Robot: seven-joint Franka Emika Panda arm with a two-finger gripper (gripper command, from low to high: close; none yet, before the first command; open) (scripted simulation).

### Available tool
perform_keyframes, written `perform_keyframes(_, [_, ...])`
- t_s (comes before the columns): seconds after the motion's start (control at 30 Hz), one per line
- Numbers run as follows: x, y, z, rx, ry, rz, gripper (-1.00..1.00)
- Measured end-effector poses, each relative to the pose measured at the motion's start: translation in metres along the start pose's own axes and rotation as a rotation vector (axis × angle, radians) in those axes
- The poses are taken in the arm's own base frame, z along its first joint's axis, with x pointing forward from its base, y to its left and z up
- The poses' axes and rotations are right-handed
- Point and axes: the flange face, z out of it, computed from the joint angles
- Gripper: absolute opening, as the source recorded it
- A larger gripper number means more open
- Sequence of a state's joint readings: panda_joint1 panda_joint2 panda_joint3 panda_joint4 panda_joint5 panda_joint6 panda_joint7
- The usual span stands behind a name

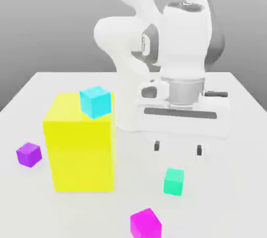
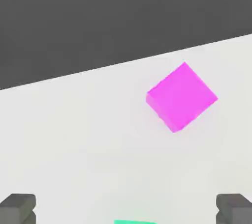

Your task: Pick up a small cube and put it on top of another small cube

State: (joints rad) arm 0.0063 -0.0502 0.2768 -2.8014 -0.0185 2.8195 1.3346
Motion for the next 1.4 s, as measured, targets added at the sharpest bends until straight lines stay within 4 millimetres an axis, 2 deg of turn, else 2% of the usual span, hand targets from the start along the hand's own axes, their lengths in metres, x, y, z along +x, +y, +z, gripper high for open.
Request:
perform_keyframes(0.07, [-0.015,0.016,0.030,-0.044,-0.028,0.016,0.00])
perform_keyframes(0.27, [-0.019,0.024,0.086,-0.057,-0.040,0.032,0.00])
perform_keyframes(0.3, [-0.019,0.025,0.094,-0.058,-0.038,0.031,-1.00])
perform_keyframes(0.53, [-0.019,0.026,0.096,-0.057,-0.037,0.030,-1.00])
perform_keyframes(0.77, [-0.017,0.022,0.040,-0.058,-0.035,0.030,-1.00])
perform_keyframes(0.93, [0.035,-0.015,0.021,-0.062,-0.033,0.146,-1.00])
perform_keyframes(1.13, [0.114,-0.056,-0.005,-0.063,-0.028,0.294,-1.00])
perform_keyframes(1.2, [0.126,-0.060,0.007,-0.063,-0.026,0.314,-1.00])
perform_keyframes(1.3, [0.128,-0.059,0.044,-0.063,-0.025,0.320,-1.00])
perform_keyframes(1.33, [0.127,-0.058,0.052,-0.063,-0.026,0.320,1.00])
perform_keyframes(1.4, [0.127,-0.058,0.052,-0.063,-0.026,0.320,1.00])
